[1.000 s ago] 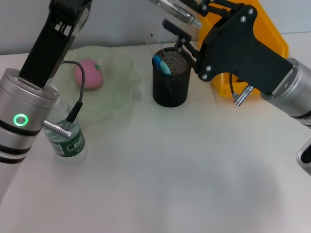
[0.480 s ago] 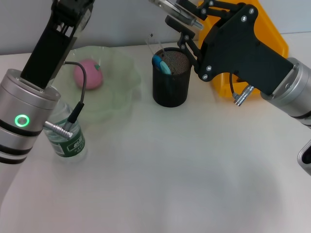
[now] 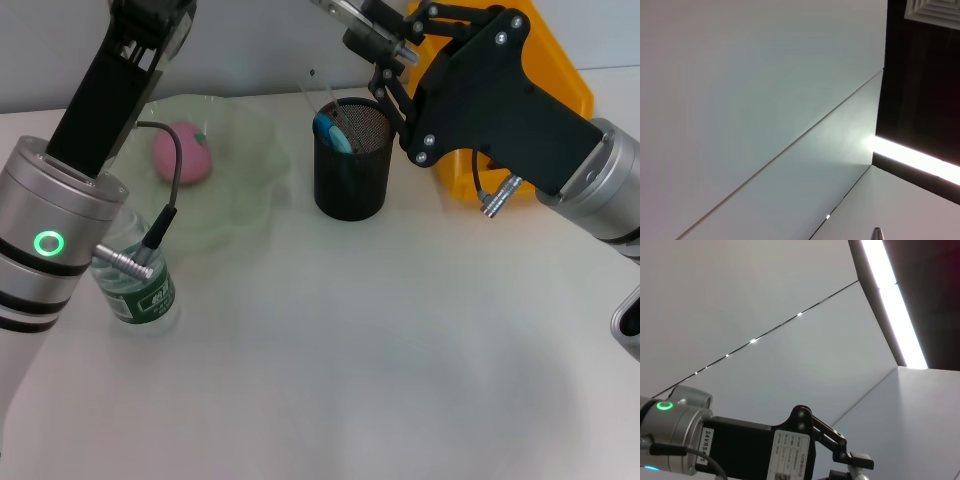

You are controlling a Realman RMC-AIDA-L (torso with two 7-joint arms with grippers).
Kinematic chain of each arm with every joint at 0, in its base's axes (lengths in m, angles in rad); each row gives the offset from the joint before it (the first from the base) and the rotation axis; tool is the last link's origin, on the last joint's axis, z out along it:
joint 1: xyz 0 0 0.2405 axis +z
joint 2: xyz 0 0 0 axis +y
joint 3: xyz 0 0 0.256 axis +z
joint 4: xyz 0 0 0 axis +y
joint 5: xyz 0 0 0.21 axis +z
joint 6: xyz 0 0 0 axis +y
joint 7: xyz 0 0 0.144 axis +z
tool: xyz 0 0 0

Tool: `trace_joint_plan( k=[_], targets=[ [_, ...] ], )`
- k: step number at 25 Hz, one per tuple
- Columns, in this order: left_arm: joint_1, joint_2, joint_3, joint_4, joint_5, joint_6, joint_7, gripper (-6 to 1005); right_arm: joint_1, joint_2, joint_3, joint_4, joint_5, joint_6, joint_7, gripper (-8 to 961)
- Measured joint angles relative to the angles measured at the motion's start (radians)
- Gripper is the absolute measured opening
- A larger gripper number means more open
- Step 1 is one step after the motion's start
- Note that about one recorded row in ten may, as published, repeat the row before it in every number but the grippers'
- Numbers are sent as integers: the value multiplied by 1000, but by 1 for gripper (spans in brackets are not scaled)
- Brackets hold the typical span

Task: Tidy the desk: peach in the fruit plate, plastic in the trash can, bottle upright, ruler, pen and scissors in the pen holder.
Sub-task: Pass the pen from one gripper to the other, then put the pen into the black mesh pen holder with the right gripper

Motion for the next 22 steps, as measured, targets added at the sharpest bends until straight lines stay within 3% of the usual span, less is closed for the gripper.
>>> trace_joint_plan(
  k=[14, 22],
  targets=[
    [-25, 3, 1, -12, 13, 9, -1, 157, 0, 0, 0, 0, -1, -1, -1, 129],
    [-20, 5, 3, -5, 20, 18, 38, 651, -8, 0, 1, 0, 37, -13, 3, 130]
  ],
)
